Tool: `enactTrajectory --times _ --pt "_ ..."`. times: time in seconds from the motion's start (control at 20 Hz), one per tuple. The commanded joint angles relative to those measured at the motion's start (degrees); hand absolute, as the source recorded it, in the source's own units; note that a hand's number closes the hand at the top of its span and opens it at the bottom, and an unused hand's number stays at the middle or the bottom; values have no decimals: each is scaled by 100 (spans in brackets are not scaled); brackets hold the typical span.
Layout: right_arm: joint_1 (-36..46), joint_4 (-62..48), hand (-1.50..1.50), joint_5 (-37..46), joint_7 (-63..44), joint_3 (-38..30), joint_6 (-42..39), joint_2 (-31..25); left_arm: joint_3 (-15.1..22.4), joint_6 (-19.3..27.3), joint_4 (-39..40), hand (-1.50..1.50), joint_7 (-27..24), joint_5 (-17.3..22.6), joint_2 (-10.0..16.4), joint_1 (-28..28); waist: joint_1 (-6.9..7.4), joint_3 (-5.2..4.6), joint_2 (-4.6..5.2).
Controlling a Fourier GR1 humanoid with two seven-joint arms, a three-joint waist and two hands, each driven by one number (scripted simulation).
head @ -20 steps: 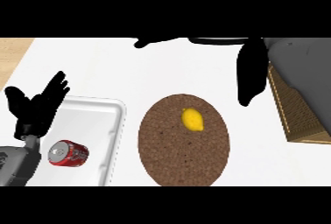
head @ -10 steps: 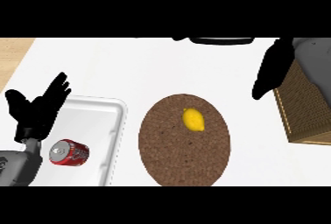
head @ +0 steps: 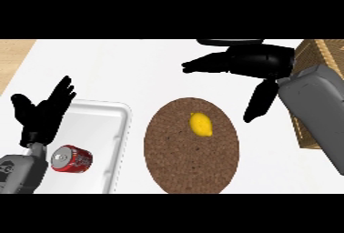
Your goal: Pick the lemon from the placemat and place it in the basket
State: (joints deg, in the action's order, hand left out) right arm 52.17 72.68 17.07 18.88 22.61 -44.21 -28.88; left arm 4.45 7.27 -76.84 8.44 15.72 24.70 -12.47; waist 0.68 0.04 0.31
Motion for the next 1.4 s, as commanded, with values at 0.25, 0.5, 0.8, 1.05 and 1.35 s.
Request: enactTrajectory --times 0.25,0.5,0.8,1.05,1.35 --pt "-395 -1178 -150 546 1202 182 770 868 -146 -165 -372 0 351 -3 38 4 38 -1 -8" --pt "-351 -1176 -150 1141 978 312 821 1120 -324 -384 -341 0 292 -70 7 161 -17 -4 -29" --pt "-308 -2072 -150 1977 1379 712 1251 1400 -281 -235 -178 0 282 -347 -212 119 -4 -4 -17" --pt "15 -3165 -150 2446 2102 633 1752 1552 -470 -361 102 0 370 -382 -213 -347 16 -3 7" --pt "-536 -2297 -150 2475 2006 524 1354 1422 -666 -603 138 0 -184 -478 -279 244 -67 -6 -35"
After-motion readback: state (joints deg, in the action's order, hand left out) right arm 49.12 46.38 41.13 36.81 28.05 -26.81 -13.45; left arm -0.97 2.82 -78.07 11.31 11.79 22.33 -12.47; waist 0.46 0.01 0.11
